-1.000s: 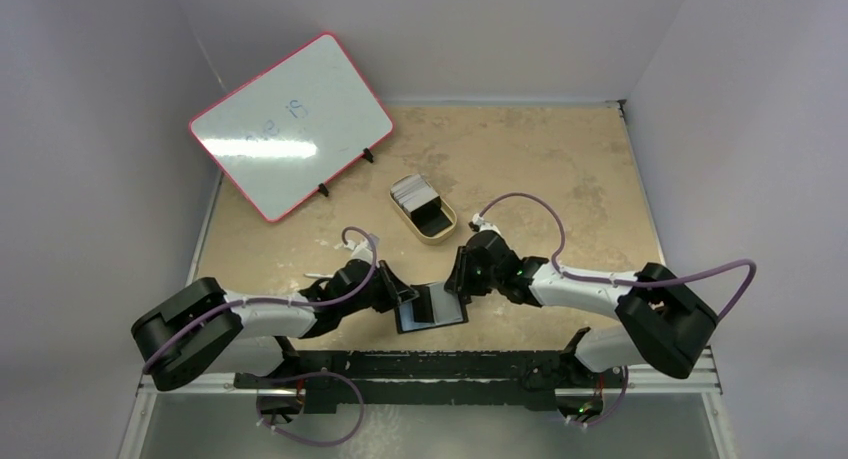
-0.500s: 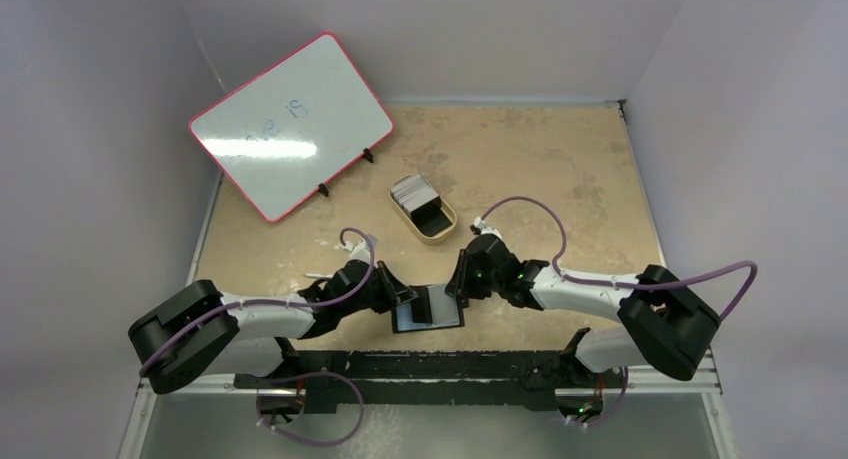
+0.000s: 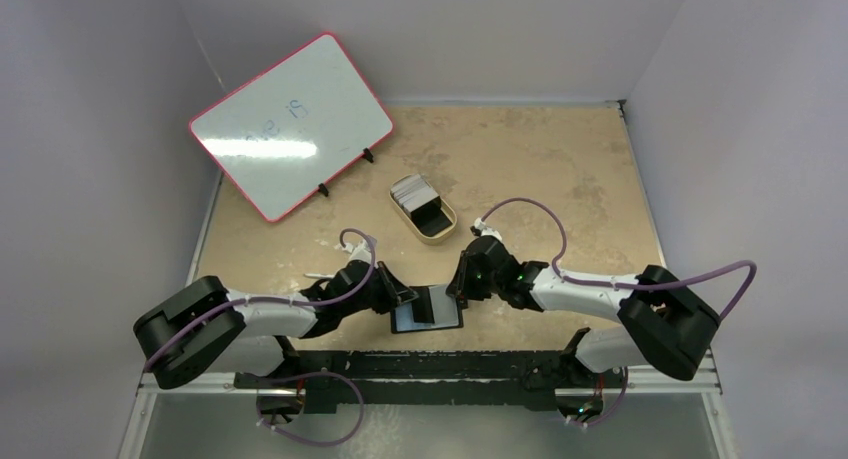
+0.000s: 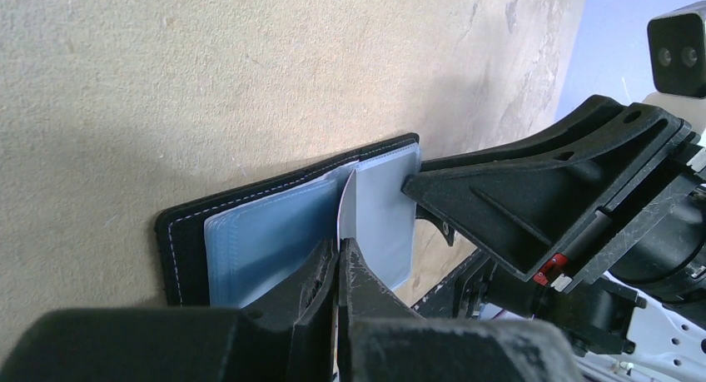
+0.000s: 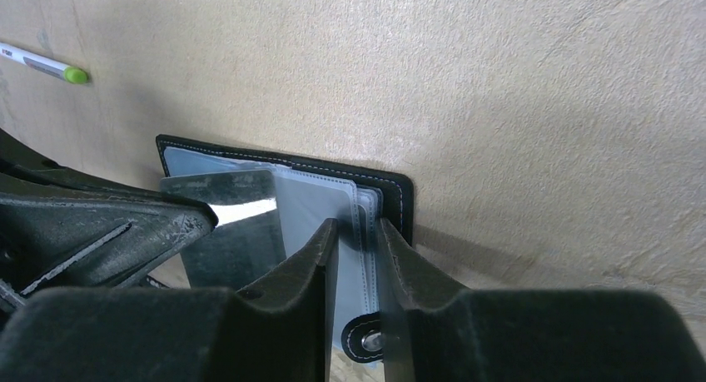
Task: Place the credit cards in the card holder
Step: Insert the credit card into the card holder.
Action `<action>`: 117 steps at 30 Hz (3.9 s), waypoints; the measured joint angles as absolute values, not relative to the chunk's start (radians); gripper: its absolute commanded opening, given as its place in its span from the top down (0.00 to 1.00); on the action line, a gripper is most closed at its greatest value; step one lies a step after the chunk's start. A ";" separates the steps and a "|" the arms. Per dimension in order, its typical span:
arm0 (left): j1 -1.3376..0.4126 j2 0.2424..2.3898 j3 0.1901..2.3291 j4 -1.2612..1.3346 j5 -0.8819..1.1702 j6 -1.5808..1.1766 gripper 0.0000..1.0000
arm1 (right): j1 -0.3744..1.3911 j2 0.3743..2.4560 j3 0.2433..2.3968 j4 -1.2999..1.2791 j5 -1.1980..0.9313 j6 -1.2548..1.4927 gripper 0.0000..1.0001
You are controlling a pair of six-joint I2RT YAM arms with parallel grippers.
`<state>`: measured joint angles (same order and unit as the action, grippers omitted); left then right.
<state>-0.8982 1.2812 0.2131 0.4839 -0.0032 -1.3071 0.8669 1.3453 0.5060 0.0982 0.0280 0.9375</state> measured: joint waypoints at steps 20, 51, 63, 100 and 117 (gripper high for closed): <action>-0.918 1.236 0.196 0.447 -0.004 -1.368 1.00 | 0.876 1.337 0.490 0.118 0.036 0.950 0.77; -0.918 1.251 0.194 0.455 -0.016 -1.348 1.00 | 0.887 1.320 0.471 0.128 0.034 0.958 0.78; -0.918 1.250 0.236 0.406 -0.031 -1.254 1.00 | 0.890 1.320 0.471 0.131 0.035 0.958 0.76; -0.952 1.319 0.198 0.607 -0.083 -1.127 1.00 | 0.908 1.247 0.398 0.185 0.036 1.029 0.71; -0.973 1.311 0.211 0.549 -0.097 -1.188 1.00 | 0.912 1.203 0.375 0.184 0.056 1.063 0.73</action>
<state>-0.9733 1.3113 0.2111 0.5488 -0.0971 -1.1877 0.9119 1.2030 0.3752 0.1844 0.0563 1.0626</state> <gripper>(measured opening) 0.007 0.277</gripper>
